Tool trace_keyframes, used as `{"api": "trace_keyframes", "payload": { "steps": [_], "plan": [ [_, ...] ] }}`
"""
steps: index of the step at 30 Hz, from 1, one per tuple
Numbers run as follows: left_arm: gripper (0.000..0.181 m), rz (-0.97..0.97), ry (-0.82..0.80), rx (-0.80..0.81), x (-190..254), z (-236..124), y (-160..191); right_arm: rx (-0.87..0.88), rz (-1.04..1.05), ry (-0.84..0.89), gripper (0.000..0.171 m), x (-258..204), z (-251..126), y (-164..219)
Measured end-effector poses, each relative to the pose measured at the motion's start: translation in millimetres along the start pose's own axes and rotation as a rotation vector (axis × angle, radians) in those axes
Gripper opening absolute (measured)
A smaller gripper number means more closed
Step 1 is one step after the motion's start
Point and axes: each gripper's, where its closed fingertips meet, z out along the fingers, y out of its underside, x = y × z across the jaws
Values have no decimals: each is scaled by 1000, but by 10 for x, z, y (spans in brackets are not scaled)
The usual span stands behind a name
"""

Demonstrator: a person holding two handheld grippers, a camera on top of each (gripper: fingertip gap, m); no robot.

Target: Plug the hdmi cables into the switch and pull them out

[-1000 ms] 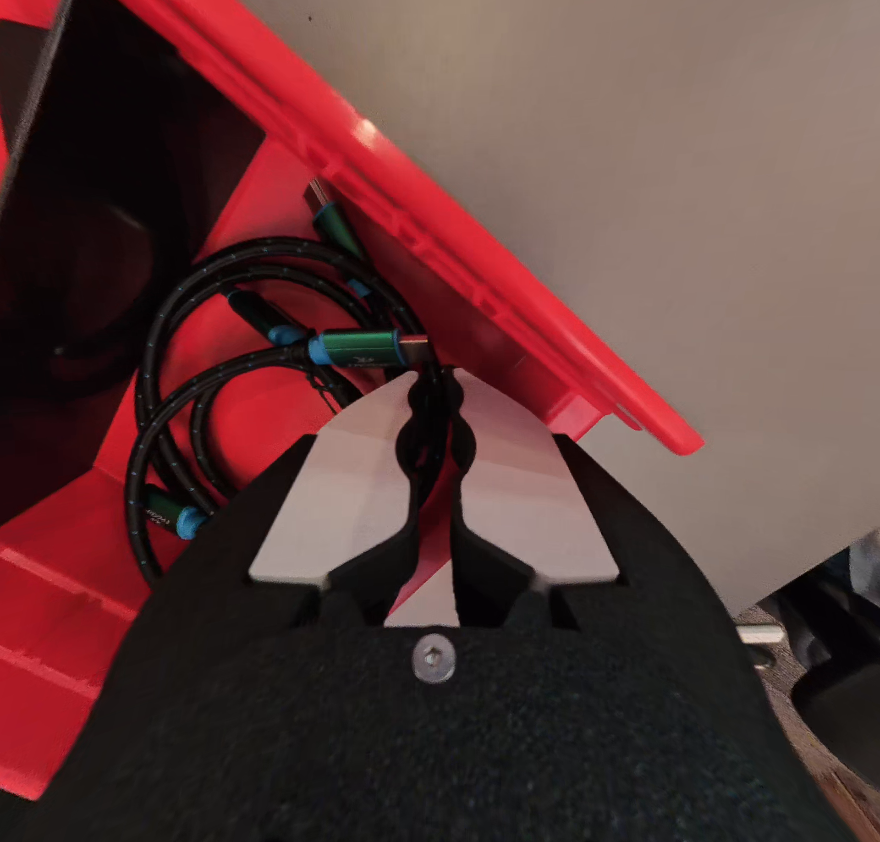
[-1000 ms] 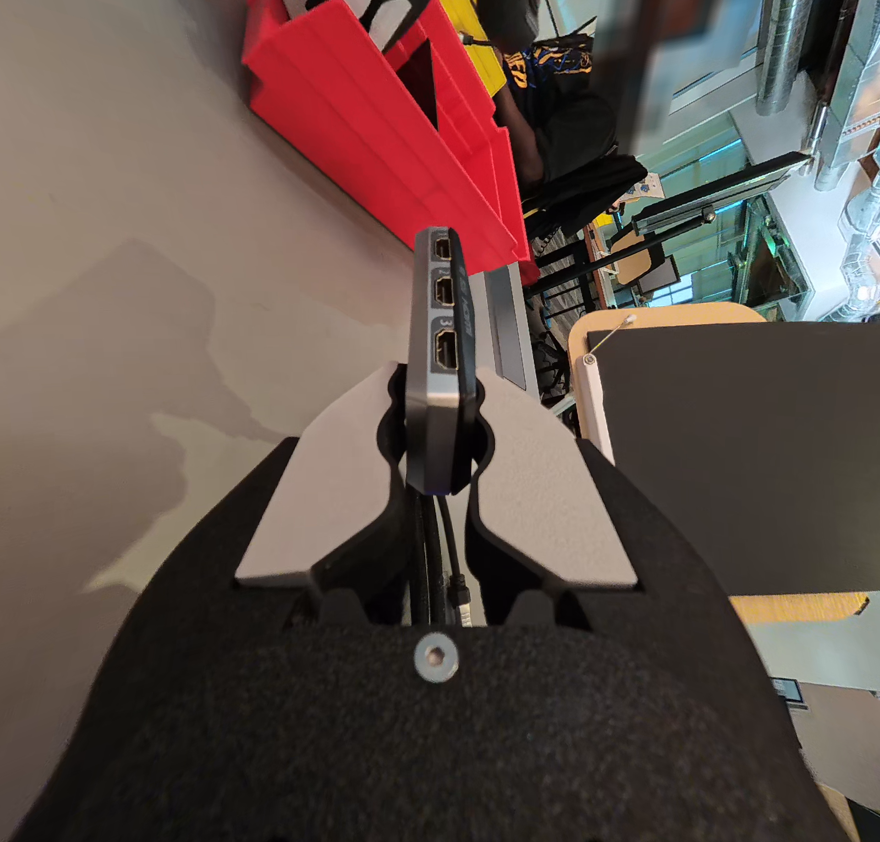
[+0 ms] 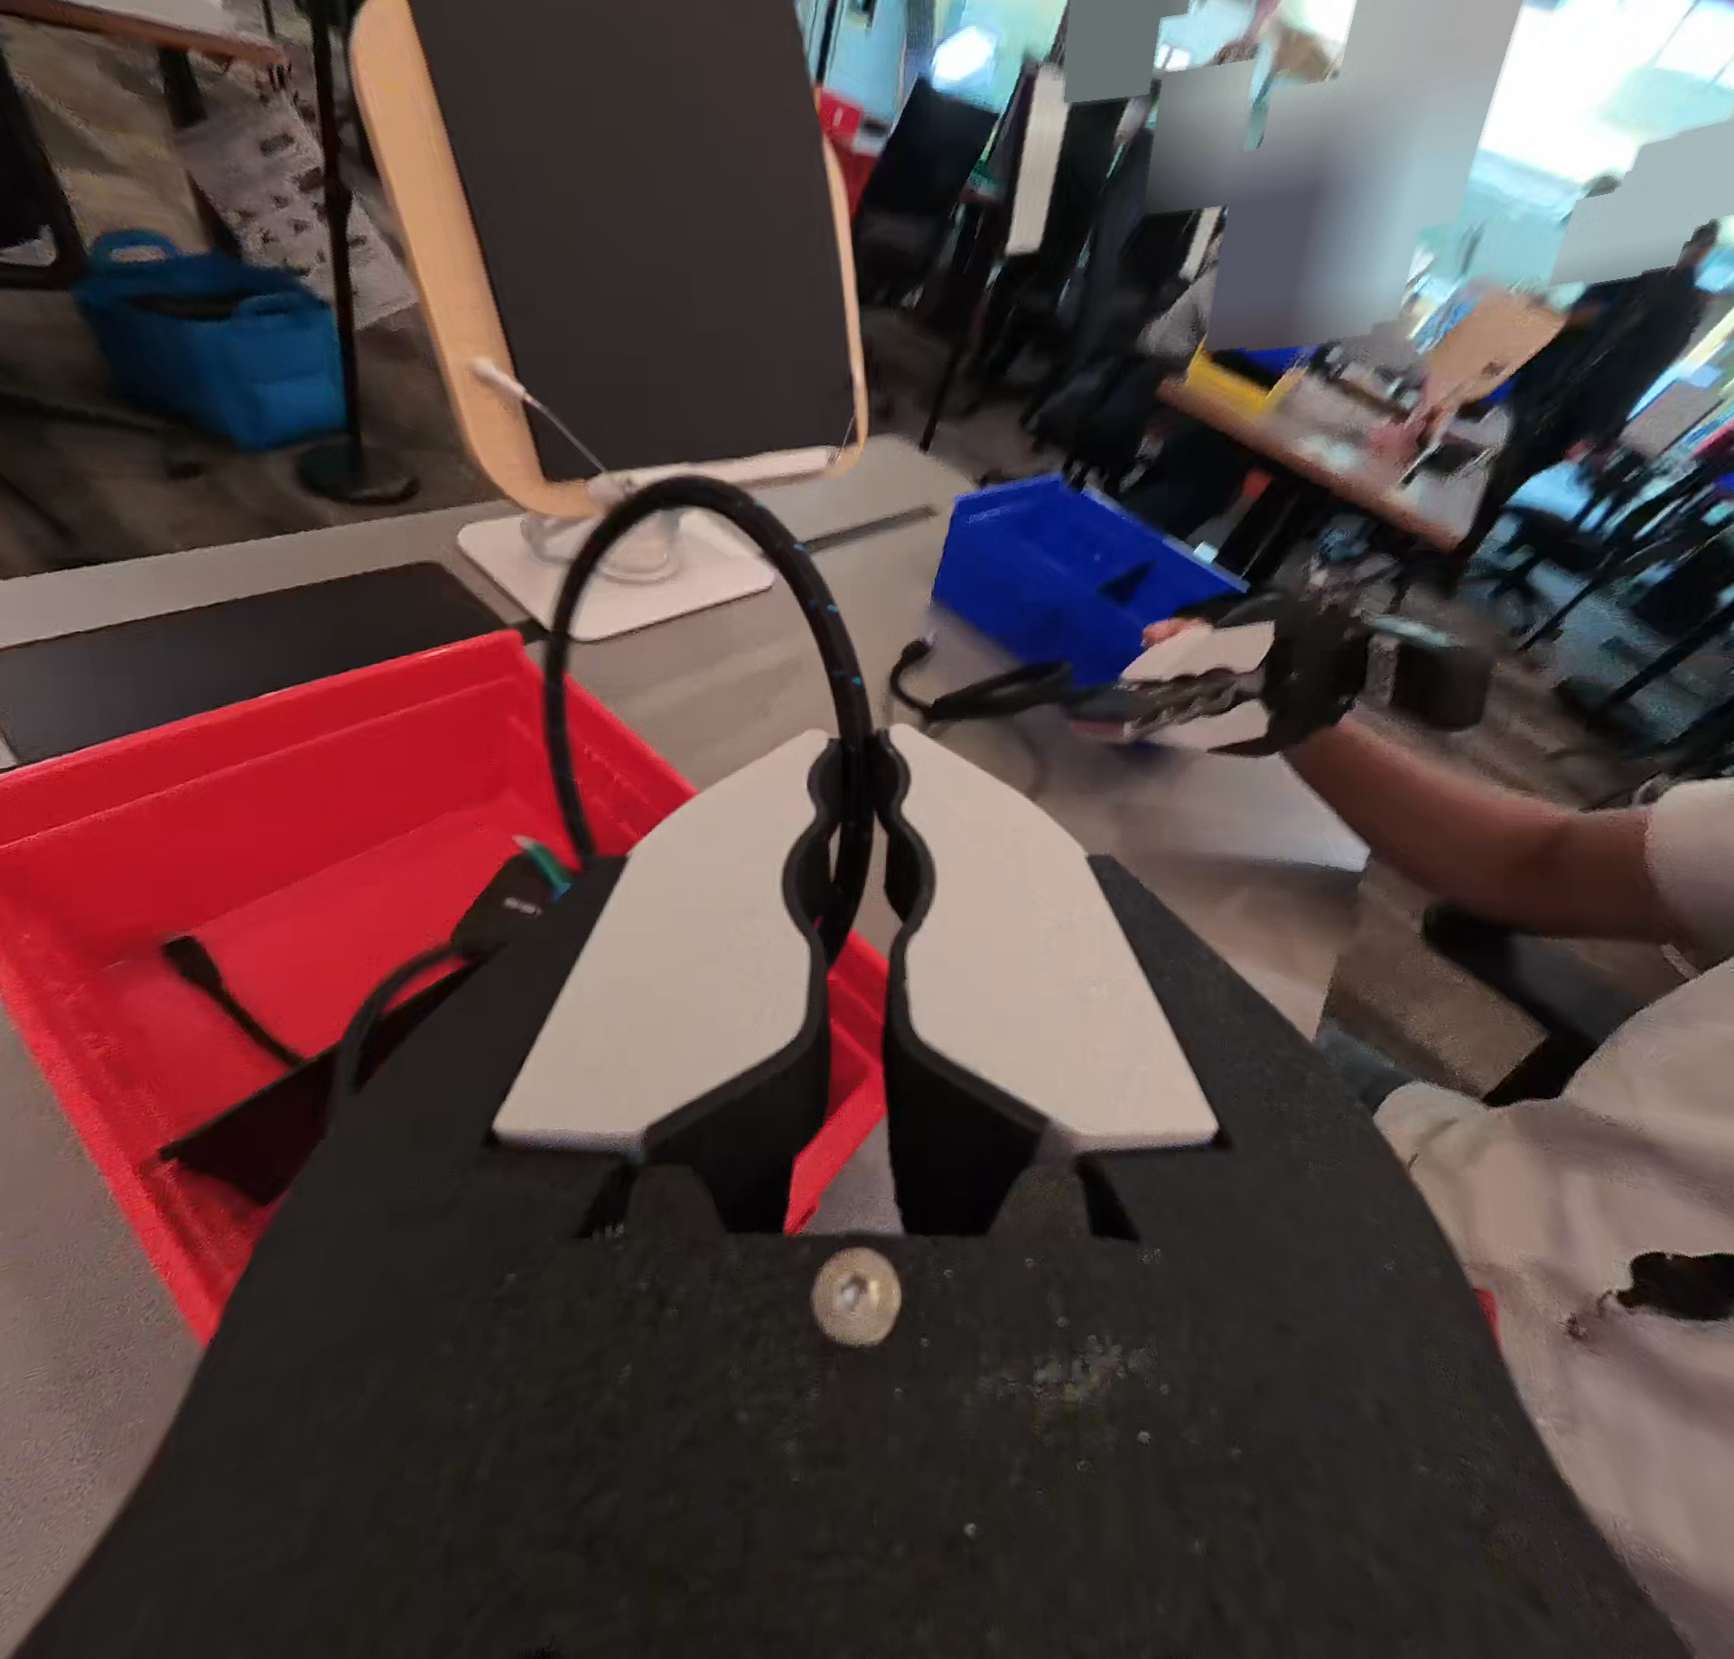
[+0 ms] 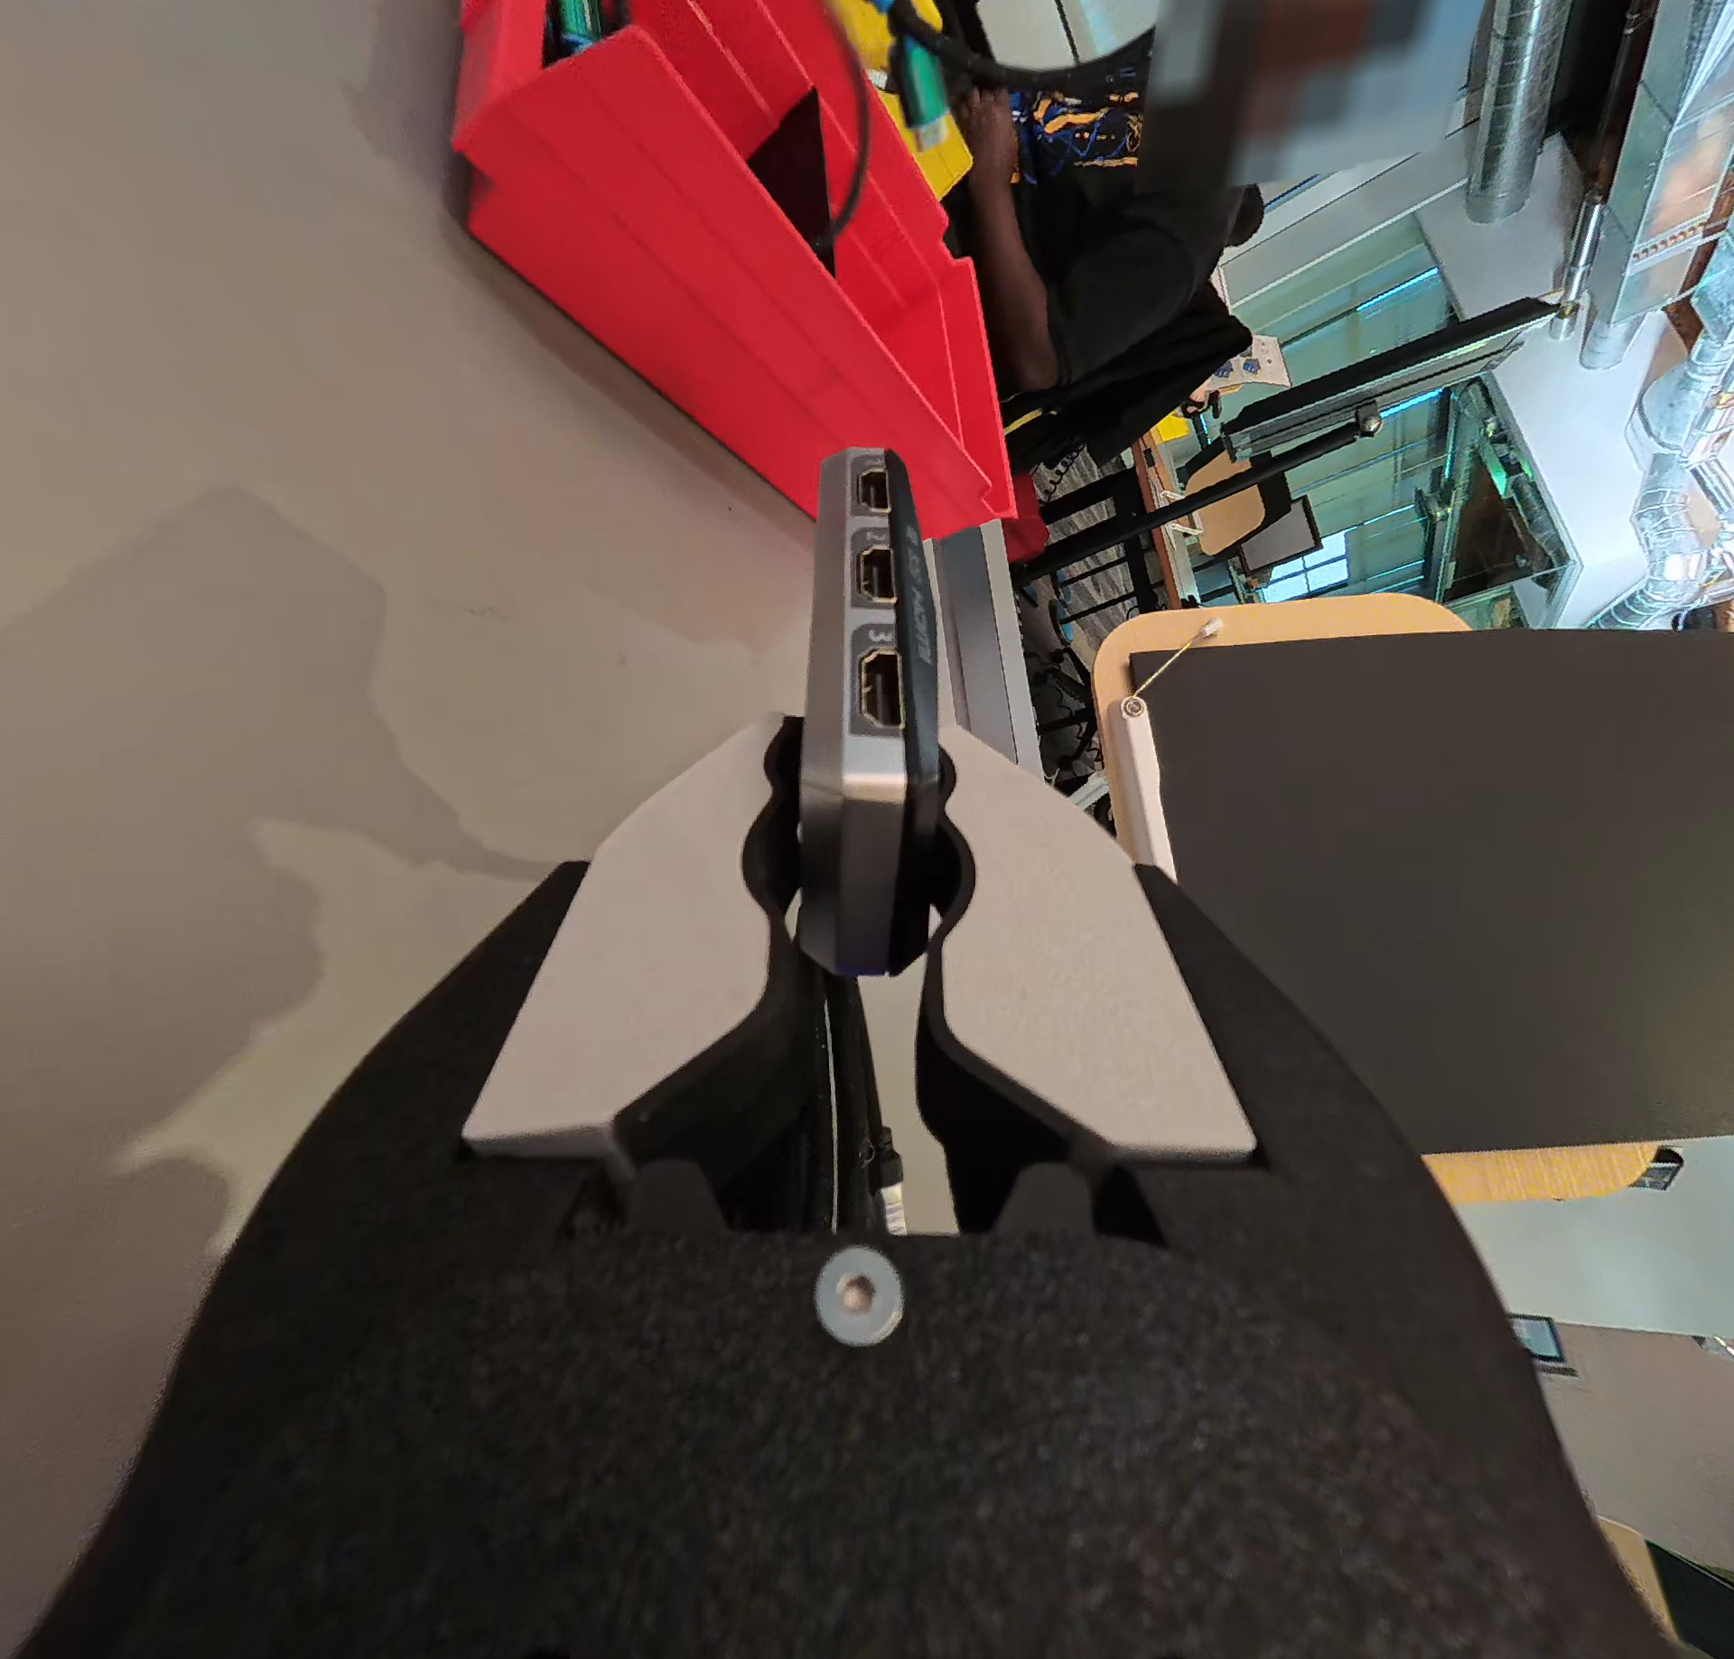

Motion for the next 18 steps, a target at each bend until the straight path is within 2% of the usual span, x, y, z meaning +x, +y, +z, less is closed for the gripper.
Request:
{"api": "trace_keyframes", "payload": {
  "steps": [6, 10, 13, 15, 18],
  "plan": [
    [6, -5, 139, 196, 226, -130, -253, 0, 5, 4, 23, 23, -12, 14],
    [6, 14, 321, 282, 842, -183, -259, -1, 4, 9, 23, 33, -17, 18],
    [6, -64, 436, 326, 1292, -91, 56, -3, 1, 15, 23, 45, -15, 21],
    [6, -191, 472, 362, 1462, 4, 389, -1, 9, 15, 23, 51, -12, 25],
    [5, -404, 417, 390, 1500, 164, 1009, -1, 14, 11, 23, 40, -8, 34]
  ]
}}
